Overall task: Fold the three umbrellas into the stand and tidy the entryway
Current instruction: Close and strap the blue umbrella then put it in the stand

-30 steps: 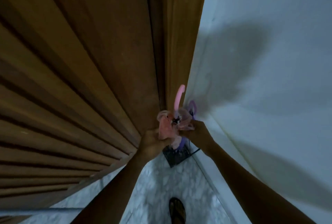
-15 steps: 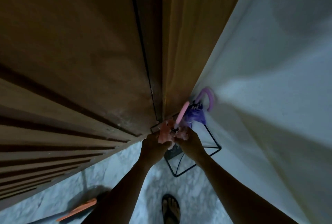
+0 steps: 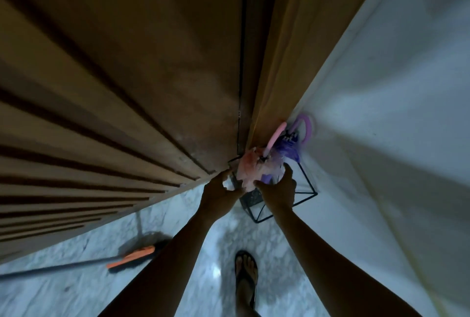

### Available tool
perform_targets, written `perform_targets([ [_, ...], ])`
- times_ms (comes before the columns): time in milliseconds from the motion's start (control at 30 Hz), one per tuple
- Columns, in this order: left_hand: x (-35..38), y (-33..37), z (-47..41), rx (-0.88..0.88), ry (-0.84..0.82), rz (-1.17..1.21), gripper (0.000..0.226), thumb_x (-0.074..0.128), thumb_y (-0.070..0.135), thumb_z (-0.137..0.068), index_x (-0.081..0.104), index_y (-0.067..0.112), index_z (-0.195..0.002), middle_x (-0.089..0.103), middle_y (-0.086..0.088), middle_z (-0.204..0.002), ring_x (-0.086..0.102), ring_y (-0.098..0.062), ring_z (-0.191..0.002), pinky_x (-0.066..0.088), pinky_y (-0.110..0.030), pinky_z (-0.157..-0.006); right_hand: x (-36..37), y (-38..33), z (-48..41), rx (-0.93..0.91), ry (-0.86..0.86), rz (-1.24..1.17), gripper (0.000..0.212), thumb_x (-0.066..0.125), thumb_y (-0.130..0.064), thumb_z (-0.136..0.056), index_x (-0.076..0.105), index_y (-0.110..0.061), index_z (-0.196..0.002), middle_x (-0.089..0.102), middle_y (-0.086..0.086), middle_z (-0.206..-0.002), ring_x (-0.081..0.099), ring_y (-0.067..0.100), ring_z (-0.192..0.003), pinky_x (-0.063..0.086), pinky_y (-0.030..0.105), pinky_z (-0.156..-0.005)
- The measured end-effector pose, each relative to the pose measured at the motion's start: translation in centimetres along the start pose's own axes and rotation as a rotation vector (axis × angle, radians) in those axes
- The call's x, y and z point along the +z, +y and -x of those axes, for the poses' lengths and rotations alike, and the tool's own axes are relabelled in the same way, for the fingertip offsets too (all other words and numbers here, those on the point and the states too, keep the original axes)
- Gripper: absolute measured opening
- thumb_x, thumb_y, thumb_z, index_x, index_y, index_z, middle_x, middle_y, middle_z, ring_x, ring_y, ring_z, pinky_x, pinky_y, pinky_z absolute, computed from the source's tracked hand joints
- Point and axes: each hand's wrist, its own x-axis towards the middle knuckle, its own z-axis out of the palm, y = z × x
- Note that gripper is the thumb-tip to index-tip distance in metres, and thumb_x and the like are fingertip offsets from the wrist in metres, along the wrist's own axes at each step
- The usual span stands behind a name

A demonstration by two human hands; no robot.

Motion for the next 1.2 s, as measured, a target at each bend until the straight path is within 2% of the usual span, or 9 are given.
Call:
perform_targets([
  [67, -1.7, 0.0, 2.6, -0.036, -0.031, -0.029, 0.063, 0.077, 0.025, -0.087, 0.051, 0.021, -0.144, 0.051, -0.002, -0.147, 0.056, -0.021, -0.123, 0.049, -0.034, -0.099, -0.1, -0.6, 2.9, 0.004, 0.019, 0.027, 0.092, 0.089, -0.021, -0.069, 0.042, -0.016, -0.147, 0.056, 0.023, -0.134, 0.059, 0.043, -0.118, 0.053, 0.046, -0.091],
  [167, -5.0, -1.5, 7.8, -0.072, -0.018, -0.033, 0.052, 0.074, 0.027, -0.088, 0.058, 0.025, -0.137, 0.05, -0.004, -0.148, 0.058, -0.012, -0.099, 0.047, -0.028, -0.086, 0.6, -1.7, 8.8, -0.054, -0.062, 0.103, 0.085, 0.084, -0.03, -0.074, 0.042, -0.018, -0.147, 0.054, 0.019, -0.137, 0.055, 0.039, -0.123, 0.052, 0.048, -0.097],
  [333, -10.8, -7.9, 20.8, -0.177, 0.192, 0.059, 0.038, 0.075, 0.017, -0.087, 0.066, 0.017, -0.124, 0.063, -0.006, -0.133, 0.066, -0.018, -0.108, 0.052, -0.023, -0.086, 3.3, -2.7, 22.0, -0.147, -0.425, 0.183, 0.062, 0.078, -0.03, -0.082, 0.052, -0.021, -0.138, 0.057, 0.005, -0.136, 0.057, 0.025, -0.122, 0.044, 0.029, -0.091],
  [400, -13.3, -11.3, 27.1, -0.2, 0.285, 0.159, 0.03, 0.071, 0.0, -0.088, 0.068, 0.003, -0.117, 0.065, -0.008, -0.114, 0.069, -0.012, -0.094, 0.054, -0.013, -0.074, 4.9, -2.7, 27.8, -0.217, -0.563, 0.216, 0.05, 0.078, -0.029, -0.082, 0.059, -0.025, -0.128, 0.059, 0.003, -0.129, 0.06, 0.024, -0.118, 0.047, 0.03, -0.091],
  [467, -15.4, -15.6, 33.6, -0.213, 0.407, 0.192, 0.021, 0.073, -0.003, -0.085, 0.07, 0.009, -0.103, 0.067, -0.005, -0.102, 0.071, -0.014, -0.095, 0.048, -0.013, -0.07, 6.6, -2.8, 33.9, -0.304, -0.692, 0.262, 0.041, 0.079, -0.03, -0.082, 0.064, -0.025, -0.119, 0.062, 0.001, -0.123, 0.063, 0.023, -0.111, 0.052, 0.033, -0.09],
  [567, -17.7, -23.7, 43.6, -0.255, 0.587, 0.336, 0.019, 0.077, 0.008, -0.085, 0.071, 0.021, -0.097, 0.072, -0.004, -0.099, 0.068, -0.022, -0.105, 0.044, -0.023, -0.082, 9.0, -2.2, 44.2, -0.463, -0.882, 0.335, 0.036, 0.078, -0.027, -0.085, 0.065, -0.02, -0.117, 0.067, 0.002, -0.115, 0.062, 0.019, -0.096, 0.053, 0.031, -0.08],
  [700, -18.3, -35.1, 58.1, -0.295, 0.768, 0.49, 0.017, 0.077, 0.014, -0.086, 0.075, 0.025, -0.1, 0.075, -0.003, -0.103, 0.069, -0.021, -0.105, 0.052, -0.037, -0.098, 11.5, 3.2, 59.5, -0.553, -1.059, 0.419, 0.025, 0.076, -0.03, -0.087, 0.062, -0.03, -0.108, 0.063, 0.0, -0.121, 0.062, 0.017, -0.098, 0.052, 0.029, -0.081],
  [1000, -11.3, -55.9, 91.7, -0.521, 1.246, 0.772, 0.019, 0.076, 0.016, -0.083, 0.074, 0.031, -0.094, 0.076, -0.002, -0.107, 0.069, -0.018, -0.106, 0.053, -0.037, -0.1, 14.1, 21.9, 91.5, -0.717, -1.576, 0.722, 0.026, 0.075, -0.024, -0.088, 0.066, -0.026, -0.111, 0.061, 0.001, -0.119, 0.062, 0.015, -0.1, 0.048, 0.024, -0.074],
  [1200, -9.7, -63.2, 99.6, -0.539, 1.429, 0.879, 0.021, 0.073, 0.016, -0.086, 0.075, 0.023, -0.105, 0.073, -0.001, -0.113, 0.066, -0.015, -0.109, 0.051, -0.03, -0.096, 16.5, 26.9, 102.4, -0.831, -1.671, 0.826, 0.023, 0.075, -0.02, -0.089, 0.067, -0.023, -0.11, 0.061, 0.002, -0.117, 0.062, 0.016, -0.099, 0.049, 0.021, -0.068],
])
